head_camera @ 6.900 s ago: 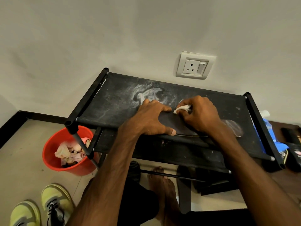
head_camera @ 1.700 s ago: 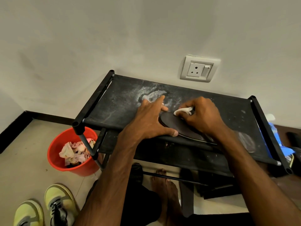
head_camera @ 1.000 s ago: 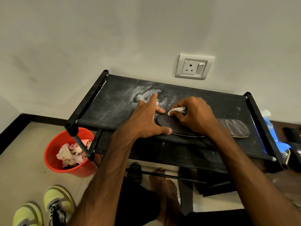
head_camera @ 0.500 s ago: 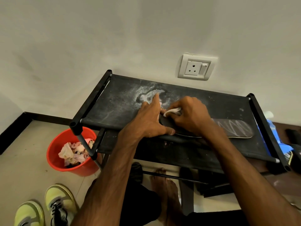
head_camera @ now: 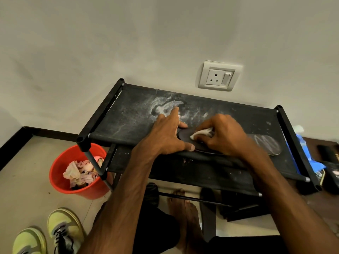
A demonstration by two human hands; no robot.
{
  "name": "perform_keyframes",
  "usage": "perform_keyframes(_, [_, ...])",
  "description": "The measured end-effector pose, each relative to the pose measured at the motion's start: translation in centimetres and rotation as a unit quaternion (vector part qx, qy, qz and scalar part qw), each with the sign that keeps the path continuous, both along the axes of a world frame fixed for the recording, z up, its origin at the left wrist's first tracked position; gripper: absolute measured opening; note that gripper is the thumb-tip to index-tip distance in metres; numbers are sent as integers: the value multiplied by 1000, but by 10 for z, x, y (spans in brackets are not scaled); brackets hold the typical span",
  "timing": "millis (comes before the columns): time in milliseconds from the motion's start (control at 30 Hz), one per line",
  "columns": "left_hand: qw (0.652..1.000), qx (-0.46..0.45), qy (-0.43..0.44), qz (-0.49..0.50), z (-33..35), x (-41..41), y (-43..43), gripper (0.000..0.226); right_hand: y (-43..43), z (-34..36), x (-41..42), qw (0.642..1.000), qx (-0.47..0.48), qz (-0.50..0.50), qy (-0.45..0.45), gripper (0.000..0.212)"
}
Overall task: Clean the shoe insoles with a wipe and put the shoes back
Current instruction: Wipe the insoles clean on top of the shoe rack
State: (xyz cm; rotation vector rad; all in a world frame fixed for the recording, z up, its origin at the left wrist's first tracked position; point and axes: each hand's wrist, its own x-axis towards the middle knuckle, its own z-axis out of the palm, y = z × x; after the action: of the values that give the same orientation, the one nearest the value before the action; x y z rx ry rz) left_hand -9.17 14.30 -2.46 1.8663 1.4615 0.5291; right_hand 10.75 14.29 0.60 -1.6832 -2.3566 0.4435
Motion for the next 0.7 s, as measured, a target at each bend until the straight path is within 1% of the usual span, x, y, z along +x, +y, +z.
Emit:
perform_keyframes(100, [1000, 4, 10, 1, 1, 0, -1, 125, -9, 1, 15, 999, -4, -38, 9, 12])
perform_keyframes(167, [1000, 10, 13, 1, 1, -2, -1, 125, -18, -1, 11, 999, 2, -26, 18, 12])
perform_keyframes(300, [1000, 12, 17, 0, 1, -2, -1, 123, -27, 0, 8, 999, -17, 2, 29, 13])
perform_keyframes(400, [1000, 8, 25, 0, 4, 0, -2, 122, -27, 5, 24, 999, -29, -23, 13, 13])
perform_keyframes(467, [999, 7, 33, -1, 5, -1, -2, 119, -28, 5, 28, 999, -20, -38, 6, 13])
perform_keyframes(567, [999, 10, 40, -2, 6, -4, -3, 117, -30, 0, 15, 1000, -10, -17, 18, 13])
perform_keyframes(700, [999, 16, 37, -6, 8, -5, -2, 111, -25, -4, 2, 998, -10, 17, 68, 13])
